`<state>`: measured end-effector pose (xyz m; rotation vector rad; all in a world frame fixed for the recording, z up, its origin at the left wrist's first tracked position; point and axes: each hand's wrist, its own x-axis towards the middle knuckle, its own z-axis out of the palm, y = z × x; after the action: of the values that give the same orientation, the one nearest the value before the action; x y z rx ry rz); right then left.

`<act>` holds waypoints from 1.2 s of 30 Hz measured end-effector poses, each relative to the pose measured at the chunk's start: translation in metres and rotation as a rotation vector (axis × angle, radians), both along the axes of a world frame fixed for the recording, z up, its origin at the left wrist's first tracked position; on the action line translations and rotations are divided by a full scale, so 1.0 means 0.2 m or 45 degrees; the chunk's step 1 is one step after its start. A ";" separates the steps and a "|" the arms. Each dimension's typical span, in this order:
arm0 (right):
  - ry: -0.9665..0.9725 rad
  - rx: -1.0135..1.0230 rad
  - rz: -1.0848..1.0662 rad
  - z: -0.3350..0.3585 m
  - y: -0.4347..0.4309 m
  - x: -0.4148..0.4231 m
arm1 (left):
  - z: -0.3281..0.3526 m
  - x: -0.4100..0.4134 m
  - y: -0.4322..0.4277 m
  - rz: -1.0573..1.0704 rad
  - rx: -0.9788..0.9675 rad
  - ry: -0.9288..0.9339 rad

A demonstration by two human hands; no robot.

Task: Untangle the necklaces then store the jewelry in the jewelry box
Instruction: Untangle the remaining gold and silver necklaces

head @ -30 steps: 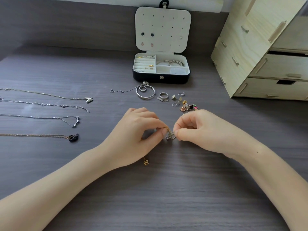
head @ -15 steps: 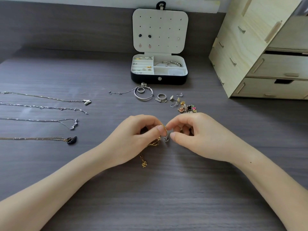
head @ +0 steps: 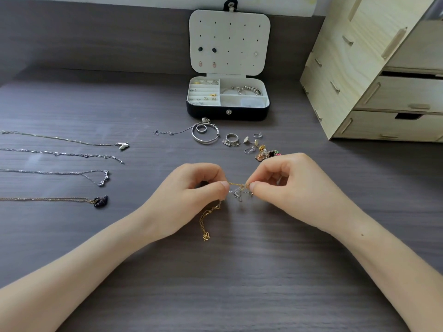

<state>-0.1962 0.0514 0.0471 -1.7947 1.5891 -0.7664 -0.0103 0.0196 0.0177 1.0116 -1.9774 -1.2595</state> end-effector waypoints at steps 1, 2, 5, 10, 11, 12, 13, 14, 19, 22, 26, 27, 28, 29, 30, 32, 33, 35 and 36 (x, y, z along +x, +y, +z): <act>-0.030 0.016 -0.012 0.00 0.00 0.00 | 0.00 0.00 0.00 0.006 0.003 -0.009; -0.059 0.035 -0.020 0.00 0.00 0.00 | 0.00 0.00 0.01 0.023 -0.009 -0.035; -0.156 0.104 -0.057 0.00 0.00 0.00 | 0.01 -0.01 0.02 0.116 -0.135 -0.162; -0.241 0.215 -0.081 -0.01 0.00 0.00 | -0.01 -0.05 0.03 0.224 -0.362 -0.270; -0.232 0.222 -0.073 -0.01 0.00 0.00 | -0.02 -0.05 0.03 0.224 -0.381 -0.263; -0.217 0.227 -0.059 -0.01 0.01 0.01 | -0.03 -0.05 0.02 0.217 -0.397 -0.252; -0.197 0.227 -0.043 -0.01 0.01 0.01 | -0.03 -0.05 0.01 0.198 -0.416 -0.246; -0.171 0.219 -0.027 -0.01 0.01 0.01 | -0.04 -0.05 0.01 0.171 -0.443 -0.250; -0.037 0.116 0.050 -0.02 0.02 0.02 | -0.06 -0.04 0.00 0.063 -0.526 -0.324; -0.009 0.068 0.090 -0.03 0.01 0.02 | -0.06 -0.04 0.01 0.047 -0.500 -0.314; 0.079 -0.046 0.113 -0.06 0.02 0.02 | -0.05 -0.03 0.01 0.021 -0.469 -0.302; 0.092 -0.078 0.117 -0.06 0.02 0.03 | -0.05 -0.03 0.01 0.015 -0.469 -0.296; 0.101 -0.111 0.124 -0.06 0.03 0.03 | -0.05 -0.03 0.01 0.009 -0.465 -0.288; 0.105 -0.136 0.131 -0.07 0.03 0.04 | -0.05 -0.03 0.01 0.003 -0.458 -0.276; 0.104 -0.152 0.135 -0.07 0.03 0.04 | -0.04 -0.03 0.01 0.001 -0.454 -0.260; 0.100 -0.154 0.129 -0.07 0.03 0.04 | -0.04 -0.02 0.01 0.021 -0.459 -0.197; 0.095 -0.141 0.122 -0.06 0.03 0.04 | -0.04 -0.02 0.01 0.047 -0.442 -0.140; 0.064 -0.091 0.109 -0.05 0.02 0.03 | -0.02 -0.01 0.00 0.105 -0.311 0.029; 0.030 -0.057 0.102 -0.04 0.02 0.03 | -0.02 -0.01 0.00 0.119 -0.216 0.119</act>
<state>-0.1901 0.0558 0.0394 -1.8939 1.5164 -0.7515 -0.0125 0.0201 0.0147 0.9335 -1.9072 -1.0505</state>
